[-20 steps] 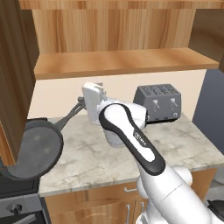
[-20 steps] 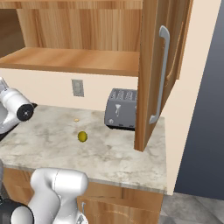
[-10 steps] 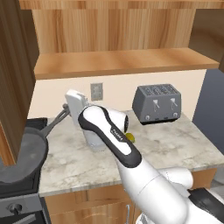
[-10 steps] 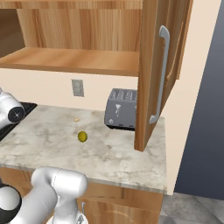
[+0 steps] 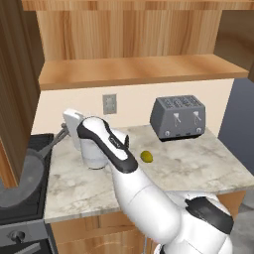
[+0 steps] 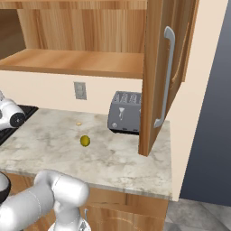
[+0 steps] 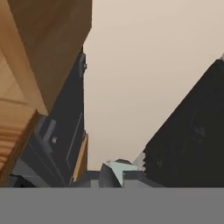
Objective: Pick the pan from the cabinet and place it on the stove. Then turn on the stove burner for the pan.
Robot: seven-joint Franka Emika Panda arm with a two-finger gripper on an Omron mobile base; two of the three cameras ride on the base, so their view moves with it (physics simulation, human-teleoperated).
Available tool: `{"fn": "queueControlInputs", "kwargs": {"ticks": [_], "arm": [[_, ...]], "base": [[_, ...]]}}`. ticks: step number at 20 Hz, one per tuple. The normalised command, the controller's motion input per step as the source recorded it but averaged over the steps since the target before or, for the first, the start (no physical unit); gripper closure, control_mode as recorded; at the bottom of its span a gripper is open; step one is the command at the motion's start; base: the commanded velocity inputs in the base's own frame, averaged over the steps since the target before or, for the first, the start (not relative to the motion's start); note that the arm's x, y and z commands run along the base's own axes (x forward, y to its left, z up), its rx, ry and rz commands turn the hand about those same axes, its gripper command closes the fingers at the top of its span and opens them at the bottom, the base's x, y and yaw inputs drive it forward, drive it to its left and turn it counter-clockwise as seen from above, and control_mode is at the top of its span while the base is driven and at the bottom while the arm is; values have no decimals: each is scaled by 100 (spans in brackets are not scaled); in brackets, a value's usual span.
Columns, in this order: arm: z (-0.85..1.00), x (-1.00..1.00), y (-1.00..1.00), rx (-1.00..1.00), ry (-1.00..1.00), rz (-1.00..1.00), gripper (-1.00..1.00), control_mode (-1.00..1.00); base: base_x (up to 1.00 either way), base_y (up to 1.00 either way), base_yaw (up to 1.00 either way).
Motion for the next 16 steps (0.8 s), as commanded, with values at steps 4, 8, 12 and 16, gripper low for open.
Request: {"fn": "queueControlInputs", "kwargs": {"ticks": [4, 8, 12, 16], "arm": [[-44, 38, 34, 0, 0, 0, 100, -100], [-42, 39, 38, 0, 0, 0, 100, -100], [-42, 41, 45, 0, 0, 0, 100, -100], [-42, 41, 50, 0, 0, 0, 100, -100]], "base": [[0, 0, 0], [0, 0, 0], [0, 0, 0], [0, 0, 0]]}}
